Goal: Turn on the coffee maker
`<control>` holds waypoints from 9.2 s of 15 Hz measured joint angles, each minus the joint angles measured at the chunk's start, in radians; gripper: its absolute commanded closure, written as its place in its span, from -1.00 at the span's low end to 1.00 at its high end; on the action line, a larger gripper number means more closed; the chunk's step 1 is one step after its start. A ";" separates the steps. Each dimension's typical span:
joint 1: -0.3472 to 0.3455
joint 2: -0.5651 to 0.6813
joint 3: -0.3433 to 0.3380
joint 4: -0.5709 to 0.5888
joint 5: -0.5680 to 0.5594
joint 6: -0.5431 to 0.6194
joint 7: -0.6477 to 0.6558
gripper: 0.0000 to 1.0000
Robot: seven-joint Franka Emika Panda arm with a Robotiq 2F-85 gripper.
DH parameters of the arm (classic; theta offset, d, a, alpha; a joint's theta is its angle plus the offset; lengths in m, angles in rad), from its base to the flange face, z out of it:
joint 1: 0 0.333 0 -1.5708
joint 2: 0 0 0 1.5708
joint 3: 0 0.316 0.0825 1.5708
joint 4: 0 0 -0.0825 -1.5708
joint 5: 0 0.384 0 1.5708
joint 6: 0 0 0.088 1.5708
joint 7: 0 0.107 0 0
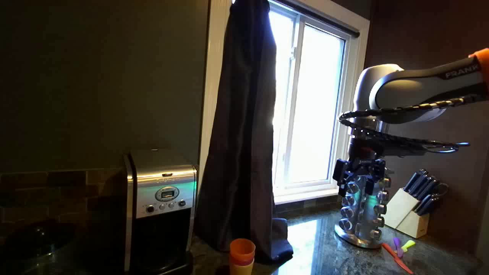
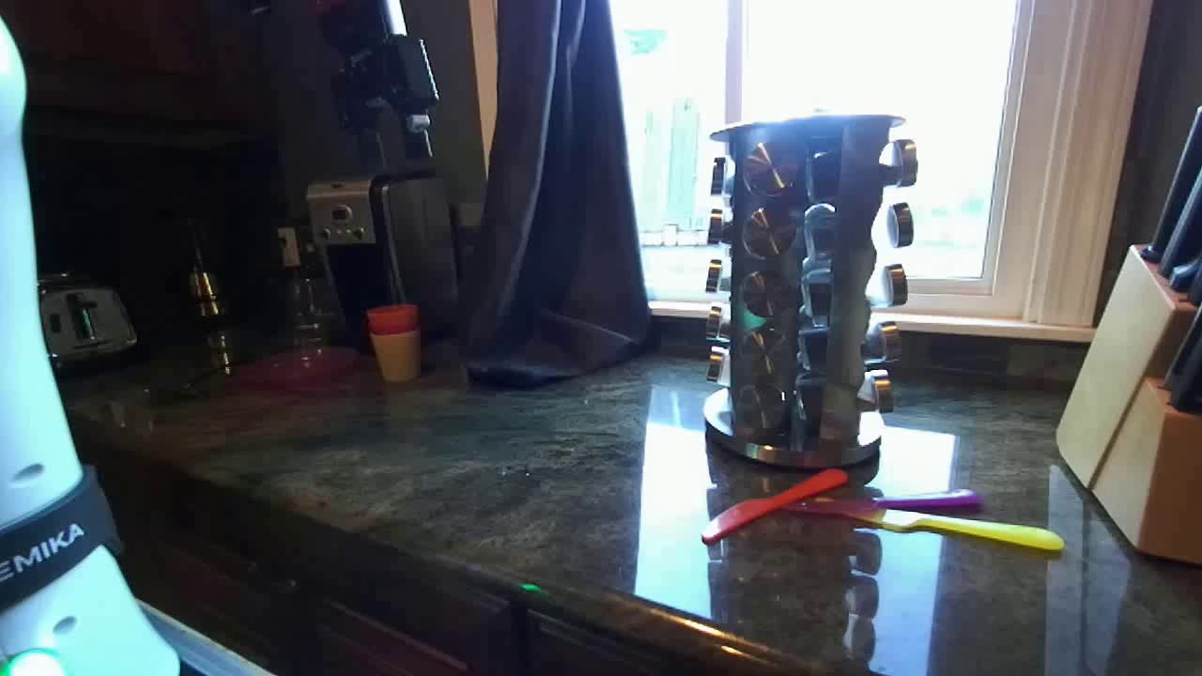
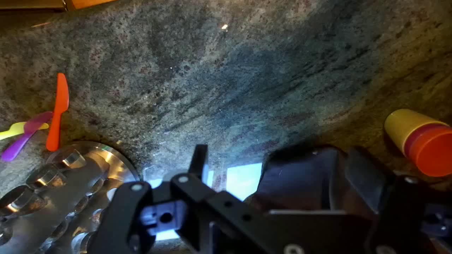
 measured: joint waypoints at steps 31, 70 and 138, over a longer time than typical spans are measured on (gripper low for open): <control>0.330 0.694 0.322 0.596 -0.031 0.201 0.020 -1.00; 0.601 1.166 0.130 1.070 -0.656 0.206 0.595 1.00; 0.769 1.272 -0.030 1.176 -0.963 0.132 0.678 1.00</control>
